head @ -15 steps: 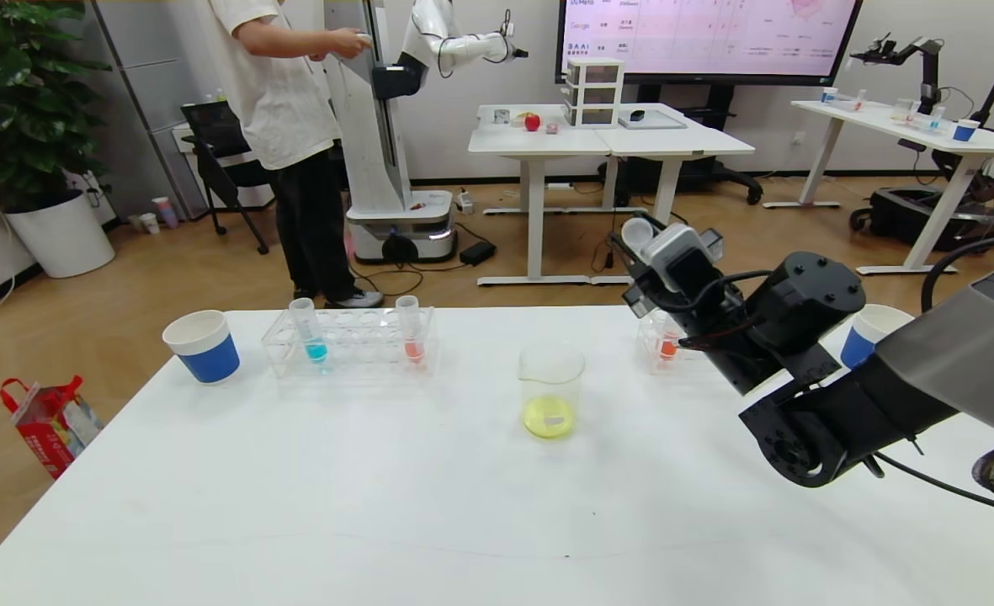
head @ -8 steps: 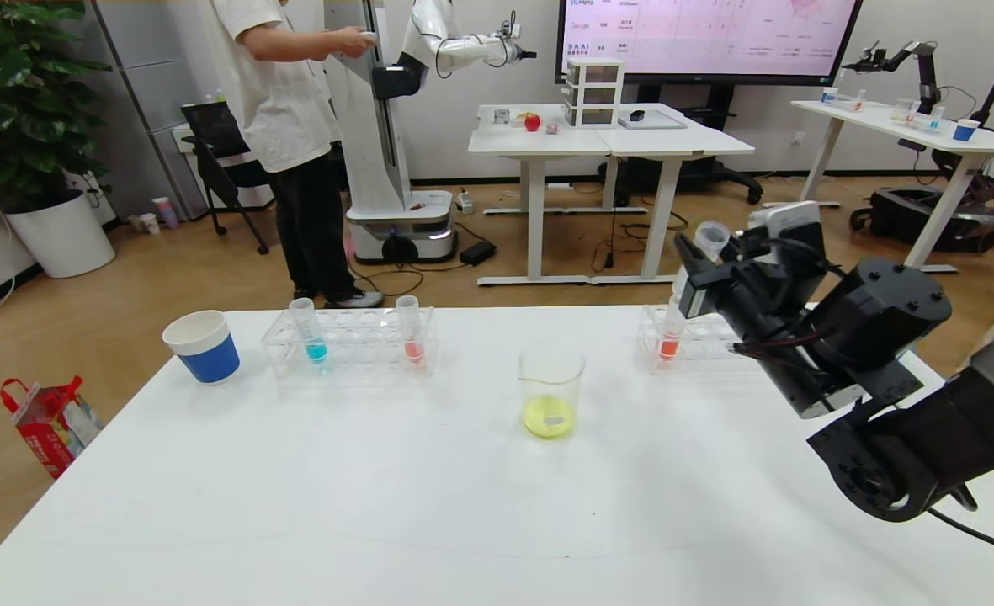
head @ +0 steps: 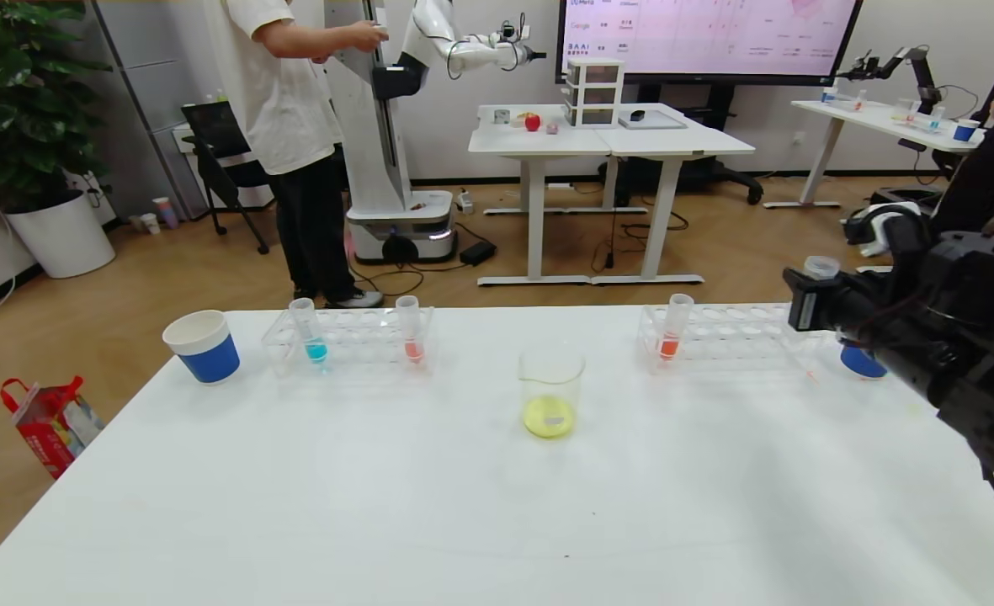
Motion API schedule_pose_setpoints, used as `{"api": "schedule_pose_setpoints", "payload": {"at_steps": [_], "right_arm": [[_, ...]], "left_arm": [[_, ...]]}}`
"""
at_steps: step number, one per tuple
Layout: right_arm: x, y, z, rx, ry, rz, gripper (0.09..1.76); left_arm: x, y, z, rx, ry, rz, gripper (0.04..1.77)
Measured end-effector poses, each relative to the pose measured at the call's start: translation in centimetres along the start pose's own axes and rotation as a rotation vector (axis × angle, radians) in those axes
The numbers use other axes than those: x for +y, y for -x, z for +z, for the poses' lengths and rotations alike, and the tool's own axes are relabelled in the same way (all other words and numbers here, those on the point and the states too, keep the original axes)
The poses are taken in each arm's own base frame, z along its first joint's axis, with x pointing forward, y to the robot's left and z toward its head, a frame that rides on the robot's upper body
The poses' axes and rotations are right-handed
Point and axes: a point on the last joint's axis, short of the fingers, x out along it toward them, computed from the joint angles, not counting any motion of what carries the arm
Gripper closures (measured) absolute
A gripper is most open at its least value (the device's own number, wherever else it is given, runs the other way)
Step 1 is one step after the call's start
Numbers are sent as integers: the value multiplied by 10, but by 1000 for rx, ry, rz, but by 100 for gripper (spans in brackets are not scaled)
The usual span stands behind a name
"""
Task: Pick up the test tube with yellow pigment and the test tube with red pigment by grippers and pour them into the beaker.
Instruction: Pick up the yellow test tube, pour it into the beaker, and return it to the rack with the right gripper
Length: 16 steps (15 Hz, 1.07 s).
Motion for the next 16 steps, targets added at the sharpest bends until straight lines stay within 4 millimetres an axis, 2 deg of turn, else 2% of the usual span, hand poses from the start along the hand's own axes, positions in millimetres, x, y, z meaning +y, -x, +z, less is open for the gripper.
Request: {"api": "schedule_pose_setpoints", "payload": {"at_steps": [4, 7, 11, 16], "right_arm": [[-59, 1, 37, -92, -30, -36, 134], [-96, -10, 45, -131, -25, -126, 134], [-127, -34, 34, -118, -26, -199, 134], [-140, -62, -1, -67, -35, -219, 134]], "left_arm": [[0, 0, 0, 0, 0, 0, 6], [0, 0, 0, 0, 0, 0, 6], [0, 0, 0, 0, 0, 0, 6], [0, 0, 0, 0, 0, 0, 6]]}}
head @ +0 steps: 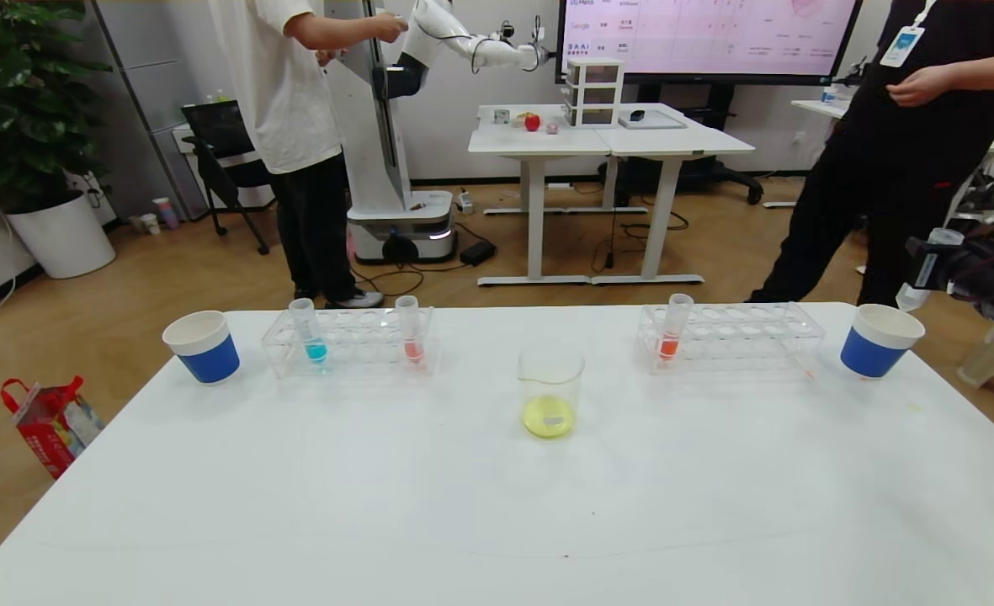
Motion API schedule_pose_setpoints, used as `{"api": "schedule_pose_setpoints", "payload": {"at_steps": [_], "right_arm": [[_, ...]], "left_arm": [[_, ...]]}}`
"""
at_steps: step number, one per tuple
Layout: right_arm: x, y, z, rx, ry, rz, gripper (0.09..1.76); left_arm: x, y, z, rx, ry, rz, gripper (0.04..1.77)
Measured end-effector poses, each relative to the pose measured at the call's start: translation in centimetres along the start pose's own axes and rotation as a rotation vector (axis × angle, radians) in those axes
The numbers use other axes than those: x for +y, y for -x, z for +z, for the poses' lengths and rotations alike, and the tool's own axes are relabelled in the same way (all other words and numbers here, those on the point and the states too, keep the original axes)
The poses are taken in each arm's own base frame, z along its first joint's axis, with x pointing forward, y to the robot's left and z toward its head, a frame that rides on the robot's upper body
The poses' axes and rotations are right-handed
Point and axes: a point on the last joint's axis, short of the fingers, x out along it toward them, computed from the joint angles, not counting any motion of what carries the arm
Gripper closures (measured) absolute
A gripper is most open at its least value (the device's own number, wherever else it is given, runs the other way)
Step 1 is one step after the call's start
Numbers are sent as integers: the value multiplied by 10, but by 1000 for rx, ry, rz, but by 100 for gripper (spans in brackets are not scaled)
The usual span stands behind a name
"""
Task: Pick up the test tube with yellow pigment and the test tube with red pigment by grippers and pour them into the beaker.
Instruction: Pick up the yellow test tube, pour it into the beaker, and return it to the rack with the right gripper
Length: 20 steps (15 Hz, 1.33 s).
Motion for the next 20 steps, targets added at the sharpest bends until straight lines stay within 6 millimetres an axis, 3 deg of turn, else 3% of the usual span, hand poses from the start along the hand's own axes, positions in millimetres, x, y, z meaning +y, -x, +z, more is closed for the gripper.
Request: {"api": "schedule_pose_setpoints", "payload": {"at_steps": [5, 14, 15, 16, 17, 18, 19, 20], "right_arm": [[-5, -17, -35, 19, 4, -10, 134], [-4, -23, -62, 68, -4, 32, 132], [-5, -22, -63, 65, -3, 35, 118], [-4, -22, -64, 62, -2, 36, 89], [-4, -21, -65, 63, -2, 38, 48], [-3, -21, -65, 63, -2, 39, 22], [-3, -20, -64, 60, -1, 40, 11], [-1, -19, -62, 54, -1, 43, 11]], "left_arm": [[0, 0, 0, 0, 0, 0, 6], [0, 0, 0, 0, 0, 0, 6], [0, 0, 0, 0, 0, 0, 6], [0, 0, 0, 0, 0, 0, 6], [0, 0, 0, 0, 0, 0, 6], [0, 0, 0, 0, 0, 0, 6], [0, 0, 0, 0, 0, 0, 6], [0, 0, 0, 0, 0, 0, 6]]}}
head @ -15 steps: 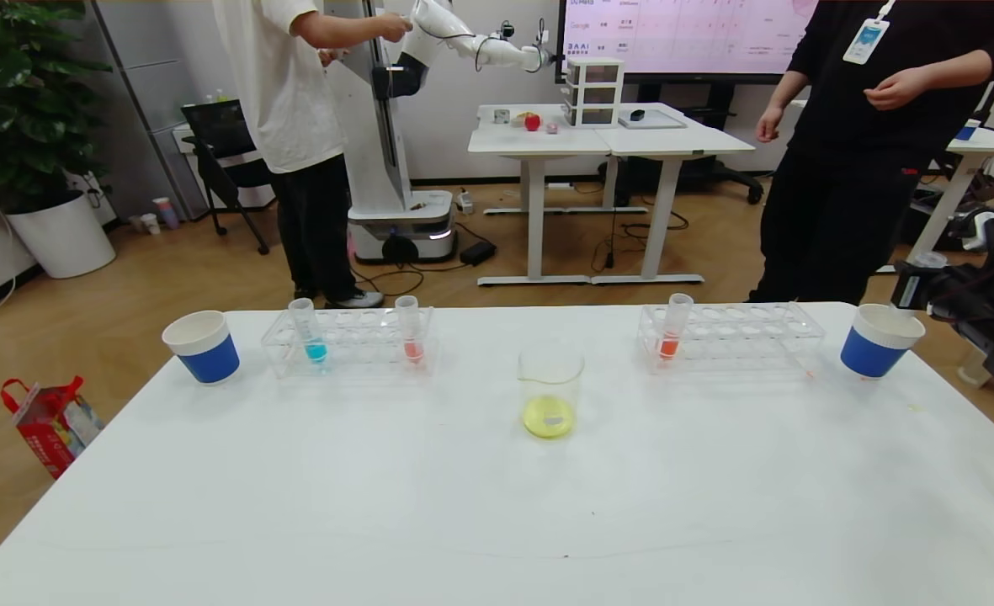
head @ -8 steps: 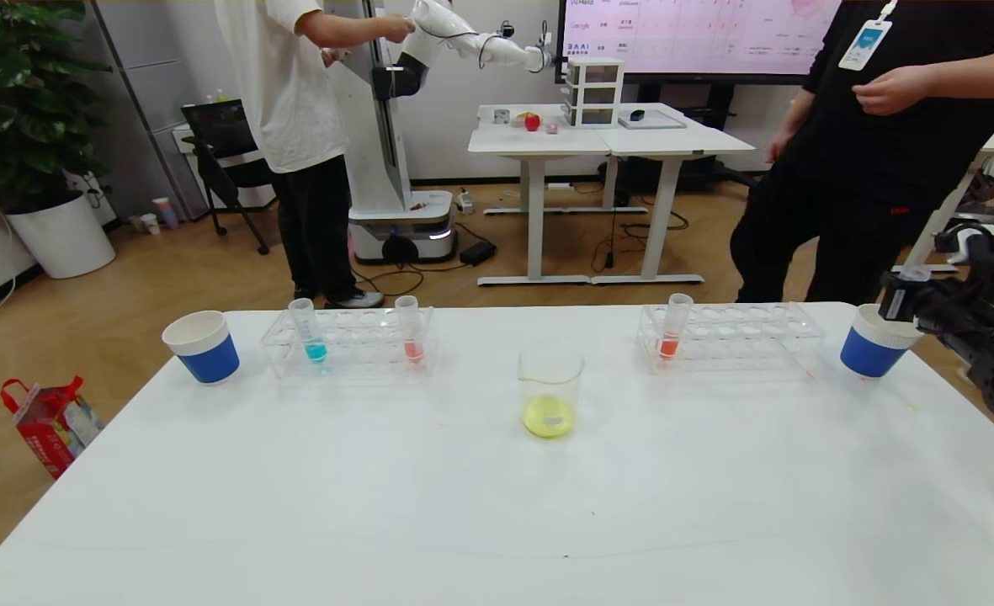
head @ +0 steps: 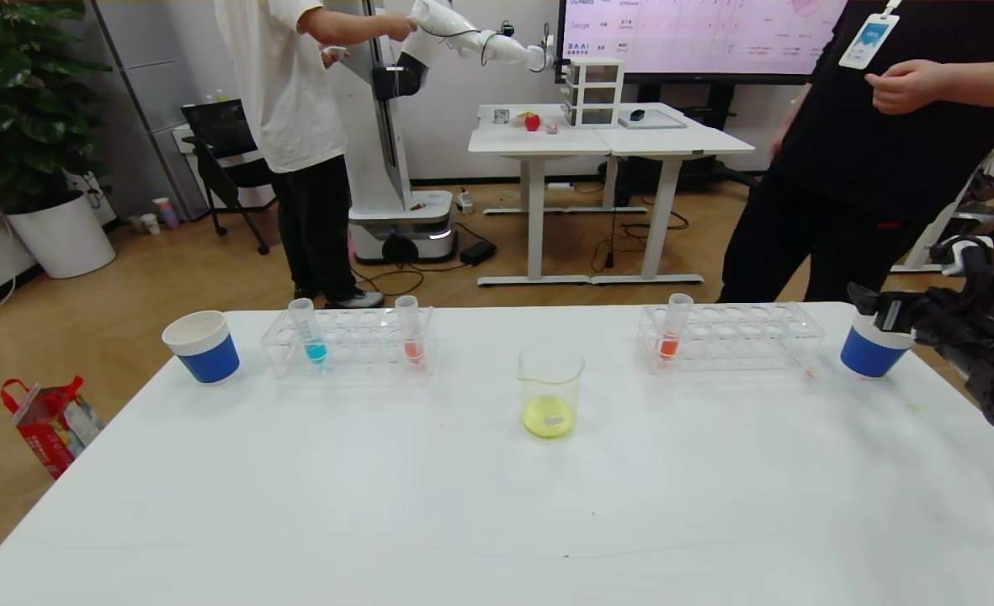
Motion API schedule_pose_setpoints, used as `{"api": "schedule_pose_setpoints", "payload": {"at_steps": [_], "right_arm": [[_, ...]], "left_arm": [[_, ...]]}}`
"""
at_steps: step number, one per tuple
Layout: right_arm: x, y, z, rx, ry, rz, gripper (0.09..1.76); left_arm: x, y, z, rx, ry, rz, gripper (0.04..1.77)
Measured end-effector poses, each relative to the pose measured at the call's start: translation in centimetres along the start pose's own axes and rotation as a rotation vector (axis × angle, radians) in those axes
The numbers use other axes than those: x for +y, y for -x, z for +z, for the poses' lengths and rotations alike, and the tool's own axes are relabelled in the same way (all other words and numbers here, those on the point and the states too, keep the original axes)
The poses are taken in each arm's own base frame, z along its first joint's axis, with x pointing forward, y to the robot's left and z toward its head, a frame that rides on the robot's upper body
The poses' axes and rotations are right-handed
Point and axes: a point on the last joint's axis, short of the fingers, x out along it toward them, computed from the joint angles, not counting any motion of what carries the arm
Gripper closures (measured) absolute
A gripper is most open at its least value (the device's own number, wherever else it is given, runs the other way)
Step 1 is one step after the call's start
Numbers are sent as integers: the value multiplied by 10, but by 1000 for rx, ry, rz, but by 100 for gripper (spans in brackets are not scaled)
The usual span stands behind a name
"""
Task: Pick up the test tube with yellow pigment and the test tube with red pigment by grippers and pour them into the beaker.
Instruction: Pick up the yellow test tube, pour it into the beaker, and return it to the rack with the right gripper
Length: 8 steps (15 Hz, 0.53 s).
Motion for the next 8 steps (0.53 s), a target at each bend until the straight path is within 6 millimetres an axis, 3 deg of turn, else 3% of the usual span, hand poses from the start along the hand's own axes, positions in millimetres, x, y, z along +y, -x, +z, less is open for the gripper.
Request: {"api": "schedule_pose_setpoints", "payload": {"at_steps": [4, 8], "right_arm": [[22, 9, 23, -45, 7, 45, 11], [75, 43, 59, -88, 9, 175, 11]], "left_arm": [[0, 0, 0, 0, 0, 0, 6], [0, 0, 0, 0, 0, 0, 6]]}}
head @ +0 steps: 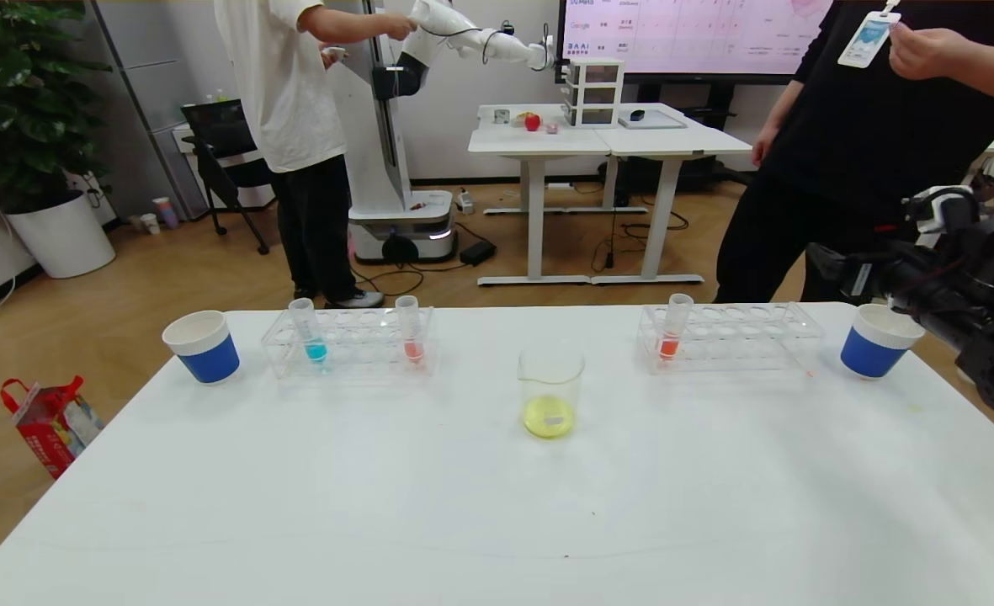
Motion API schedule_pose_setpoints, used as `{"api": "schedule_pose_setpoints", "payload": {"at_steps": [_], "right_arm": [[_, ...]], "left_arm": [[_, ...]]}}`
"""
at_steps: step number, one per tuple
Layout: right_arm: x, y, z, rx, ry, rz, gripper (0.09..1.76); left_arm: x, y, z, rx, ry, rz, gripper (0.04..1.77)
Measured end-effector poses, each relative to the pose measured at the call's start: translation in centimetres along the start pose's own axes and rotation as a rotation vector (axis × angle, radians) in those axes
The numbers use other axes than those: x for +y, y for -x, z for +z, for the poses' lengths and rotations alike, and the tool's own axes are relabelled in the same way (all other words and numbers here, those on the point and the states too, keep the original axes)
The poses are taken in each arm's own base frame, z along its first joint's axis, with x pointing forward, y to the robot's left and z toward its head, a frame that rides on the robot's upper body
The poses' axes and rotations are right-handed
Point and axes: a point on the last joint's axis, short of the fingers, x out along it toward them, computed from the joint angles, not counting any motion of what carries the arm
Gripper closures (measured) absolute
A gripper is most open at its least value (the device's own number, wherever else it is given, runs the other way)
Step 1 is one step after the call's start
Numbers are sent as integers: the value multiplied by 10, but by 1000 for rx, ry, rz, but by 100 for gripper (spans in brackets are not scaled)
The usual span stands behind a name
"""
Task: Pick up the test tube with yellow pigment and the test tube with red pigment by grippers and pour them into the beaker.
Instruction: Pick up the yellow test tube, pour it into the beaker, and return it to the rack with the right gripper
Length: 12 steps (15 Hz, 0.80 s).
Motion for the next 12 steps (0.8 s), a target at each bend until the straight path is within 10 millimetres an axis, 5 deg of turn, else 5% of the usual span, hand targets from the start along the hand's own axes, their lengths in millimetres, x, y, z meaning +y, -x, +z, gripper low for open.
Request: {"api": "schedule_pose_setpoints", "payload": {"at_steps": [3, 6, 12], "right_arm": [[49, 30, 25, -26, -3, 91, 11], [78, 69, 49, -76, -10, 160, 11], [72, 163, 96, -237, -20, 187, 11]], "left_arm": [[0, 0, 0, 0, 0, 0, 6], [0, 0, 0, 0, 0, 0, 6], [0, 0, 0, 0, 0, 0, 6]]}}
